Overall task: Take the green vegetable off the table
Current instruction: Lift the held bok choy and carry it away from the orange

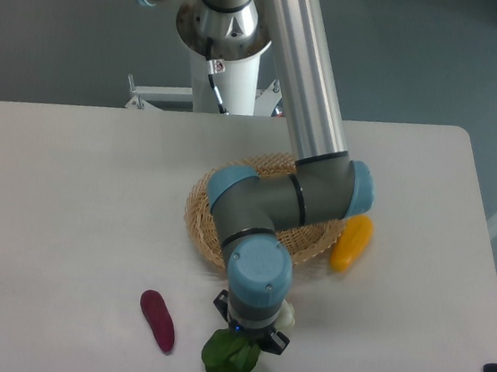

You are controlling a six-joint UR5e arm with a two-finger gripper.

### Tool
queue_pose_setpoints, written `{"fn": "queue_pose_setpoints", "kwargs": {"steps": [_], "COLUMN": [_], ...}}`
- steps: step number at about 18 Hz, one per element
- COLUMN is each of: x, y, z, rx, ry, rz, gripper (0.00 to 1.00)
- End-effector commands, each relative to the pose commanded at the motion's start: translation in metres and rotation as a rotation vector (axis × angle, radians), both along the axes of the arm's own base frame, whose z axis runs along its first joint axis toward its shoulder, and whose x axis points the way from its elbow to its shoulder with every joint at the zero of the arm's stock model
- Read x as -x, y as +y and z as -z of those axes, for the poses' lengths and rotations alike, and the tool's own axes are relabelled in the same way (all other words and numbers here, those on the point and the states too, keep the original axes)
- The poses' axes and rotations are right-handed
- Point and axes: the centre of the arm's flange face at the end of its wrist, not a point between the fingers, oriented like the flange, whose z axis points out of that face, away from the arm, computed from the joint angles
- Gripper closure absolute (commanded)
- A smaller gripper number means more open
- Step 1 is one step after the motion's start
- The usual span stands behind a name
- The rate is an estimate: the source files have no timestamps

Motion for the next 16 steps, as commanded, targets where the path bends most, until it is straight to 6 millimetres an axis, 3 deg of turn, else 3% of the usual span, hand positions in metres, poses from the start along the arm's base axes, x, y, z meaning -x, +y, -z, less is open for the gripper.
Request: {"fn": "queue_pose_setpoints", "kwargs": {"steps": [6,16], "x": [0.041,0.11], "y": [-0.025,-0.078], "z": [-0.047,-0.076], "rx": [-0.053,0.05], "ry": [0.037,0.122], "rz": [0.051,0.016], "gripper": [0.72,0.72]}}
